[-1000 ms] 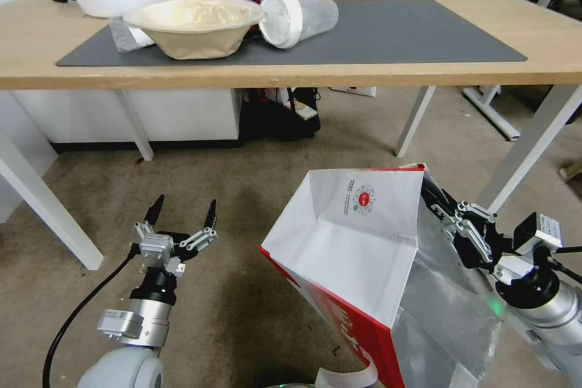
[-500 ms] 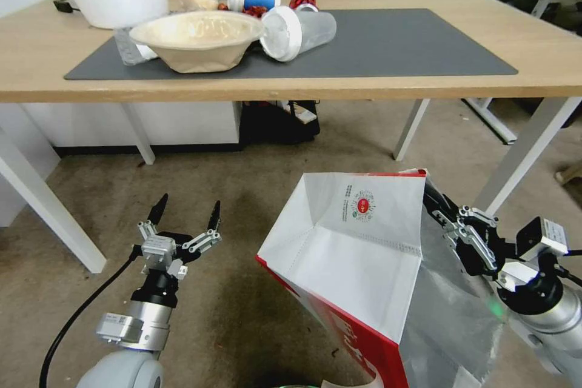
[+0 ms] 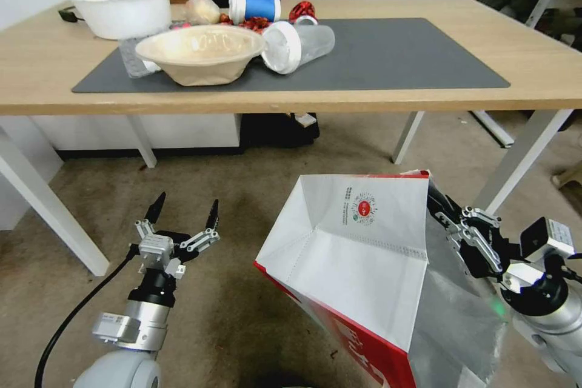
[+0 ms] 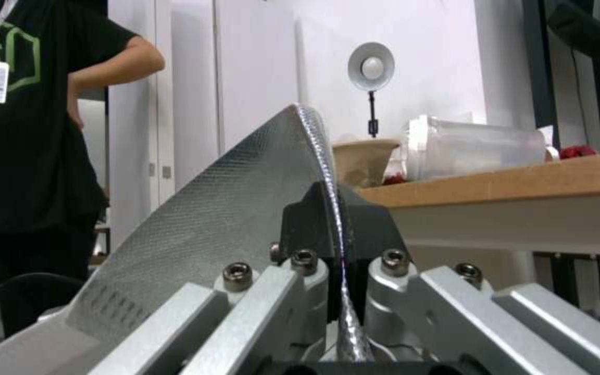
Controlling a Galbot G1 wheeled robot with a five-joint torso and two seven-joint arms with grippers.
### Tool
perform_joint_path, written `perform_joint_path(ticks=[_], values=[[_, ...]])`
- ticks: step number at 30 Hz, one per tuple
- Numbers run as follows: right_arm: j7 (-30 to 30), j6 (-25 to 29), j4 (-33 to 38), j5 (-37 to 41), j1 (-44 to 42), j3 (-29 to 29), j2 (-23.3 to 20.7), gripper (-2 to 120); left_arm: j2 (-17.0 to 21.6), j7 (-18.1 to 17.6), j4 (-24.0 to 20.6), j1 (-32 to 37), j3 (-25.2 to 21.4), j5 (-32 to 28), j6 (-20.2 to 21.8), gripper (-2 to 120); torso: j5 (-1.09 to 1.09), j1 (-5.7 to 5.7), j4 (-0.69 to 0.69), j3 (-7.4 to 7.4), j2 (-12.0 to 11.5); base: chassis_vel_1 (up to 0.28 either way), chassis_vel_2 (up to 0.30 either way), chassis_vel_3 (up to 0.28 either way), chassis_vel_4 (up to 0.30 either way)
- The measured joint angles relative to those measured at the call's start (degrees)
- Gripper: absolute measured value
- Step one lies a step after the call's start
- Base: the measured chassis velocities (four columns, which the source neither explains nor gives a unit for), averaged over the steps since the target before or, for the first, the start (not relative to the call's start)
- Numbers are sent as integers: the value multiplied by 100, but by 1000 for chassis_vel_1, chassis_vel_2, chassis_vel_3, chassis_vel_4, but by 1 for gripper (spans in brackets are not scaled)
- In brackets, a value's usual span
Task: Pick up the food delivery bag from the floor and place it on the table.
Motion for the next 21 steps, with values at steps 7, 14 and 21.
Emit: perform_joint_path(ticks=[7,14,21], values=[[-83,-29,-3,16,0,-11,9,0,35,-63,-129,131,-69,27,72,100,0,41,0,120,161,0,0,0,0],[-216,-62,-83,22,79,-18,37,0,35,-83,-183,152,-82,26,90,100,0,77,1,232,308,0,0,0,0],[-337,-128,-108,70,79,23,13,0,19,-84,-195,169,-66,42,89,100,0,121,0,375,492,0,0,0,0]])
